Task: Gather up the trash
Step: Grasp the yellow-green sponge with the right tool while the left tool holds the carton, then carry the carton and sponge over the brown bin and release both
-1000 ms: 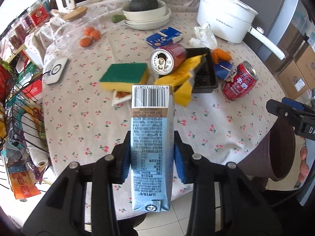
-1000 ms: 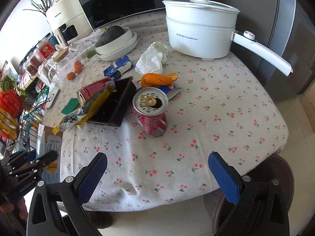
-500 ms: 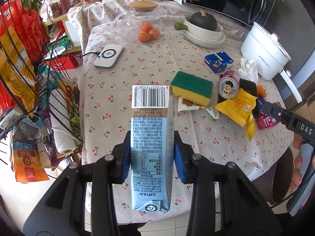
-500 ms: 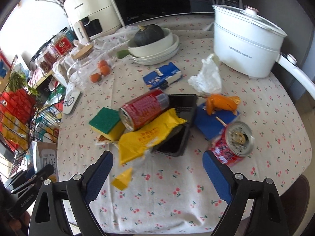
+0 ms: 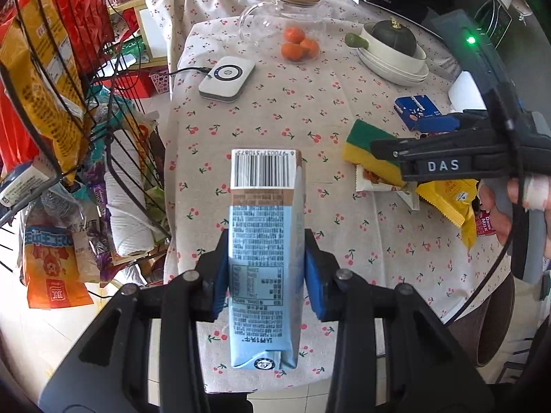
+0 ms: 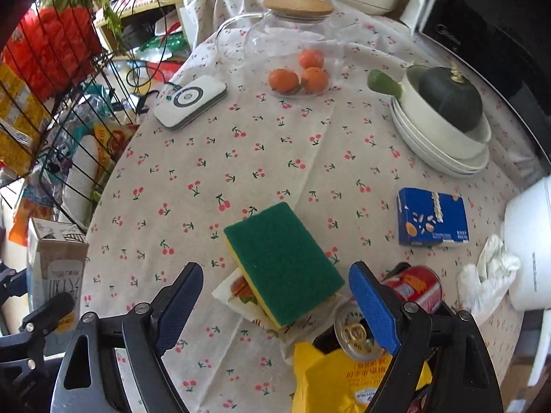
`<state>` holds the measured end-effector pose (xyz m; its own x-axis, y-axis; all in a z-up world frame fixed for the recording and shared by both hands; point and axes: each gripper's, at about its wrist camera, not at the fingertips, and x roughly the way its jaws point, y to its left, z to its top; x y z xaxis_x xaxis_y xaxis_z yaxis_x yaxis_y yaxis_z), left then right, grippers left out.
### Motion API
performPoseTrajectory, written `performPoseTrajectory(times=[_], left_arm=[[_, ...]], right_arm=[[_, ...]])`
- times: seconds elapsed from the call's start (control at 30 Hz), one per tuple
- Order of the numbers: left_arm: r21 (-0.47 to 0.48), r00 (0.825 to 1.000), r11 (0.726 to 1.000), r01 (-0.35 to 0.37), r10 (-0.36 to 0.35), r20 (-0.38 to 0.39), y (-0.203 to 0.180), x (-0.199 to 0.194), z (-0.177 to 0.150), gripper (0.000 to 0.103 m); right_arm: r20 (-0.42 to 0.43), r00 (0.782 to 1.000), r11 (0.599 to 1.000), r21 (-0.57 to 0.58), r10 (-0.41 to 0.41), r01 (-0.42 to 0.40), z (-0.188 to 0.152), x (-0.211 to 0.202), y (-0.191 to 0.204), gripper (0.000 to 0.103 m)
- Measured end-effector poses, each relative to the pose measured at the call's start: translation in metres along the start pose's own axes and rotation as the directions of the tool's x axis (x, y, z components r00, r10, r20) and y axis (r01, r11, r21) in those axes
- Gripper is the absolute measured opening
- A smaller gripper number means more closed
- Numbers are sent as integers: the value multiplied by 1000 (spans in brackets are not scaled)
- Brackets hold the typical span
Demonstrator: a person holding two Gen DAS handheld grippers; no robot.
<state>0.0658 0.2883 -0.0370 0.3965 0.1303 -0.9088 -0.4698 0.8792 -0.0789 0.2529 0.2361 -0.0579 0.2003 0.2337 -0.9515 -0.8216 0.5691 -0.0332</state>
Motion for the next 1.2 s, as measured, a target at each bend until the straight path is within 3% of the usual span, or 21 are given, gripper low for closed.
performPoseTrajectory(times=[0.13, 0.3, 0.5, 0.7, 0.87, 1.03, 1.2], left_arm=[[2, 1000, 1000, 7, -7, -1, 0, -1, 1, 40], [3, 1000, 1000, 10, -10, -8, -3, 1, 3, 40], [16, 1000, 1000, 5, -5, -12, -9, 4, 3, 40], [14, 1000, 1000, 16, -16, -2, -12, 0, 1, 40], [35, 1000, 999, 28, -28, 9, -22, -6, -2, 40], [88, 999, 995, 38, -41, 30, -41, -15, -12, 40], [159, 996, 985, 66, -74, 46, -67, -20, -24, 40]], right_arm=[[-79, 996, 998, -61, -29, 24, 12, 29, 4, 88], [-141, 989, 999, -37, -40, 35, 12, 55, -7, 88], [-114, 993, 999, -20, -35, 33, 1, 57, -2, 75], [25, 1000, 998, 56, -5, 4, 1, 3, -11, 74], [151, 988, 991, 130, -5, -15, -4, -60, -23, 74], [208, 975, 987, 150, -83, 52, -35, -114, -31, 74], [227, 964, 974, 207, -137, 90, -99, -149, -45, 74]])
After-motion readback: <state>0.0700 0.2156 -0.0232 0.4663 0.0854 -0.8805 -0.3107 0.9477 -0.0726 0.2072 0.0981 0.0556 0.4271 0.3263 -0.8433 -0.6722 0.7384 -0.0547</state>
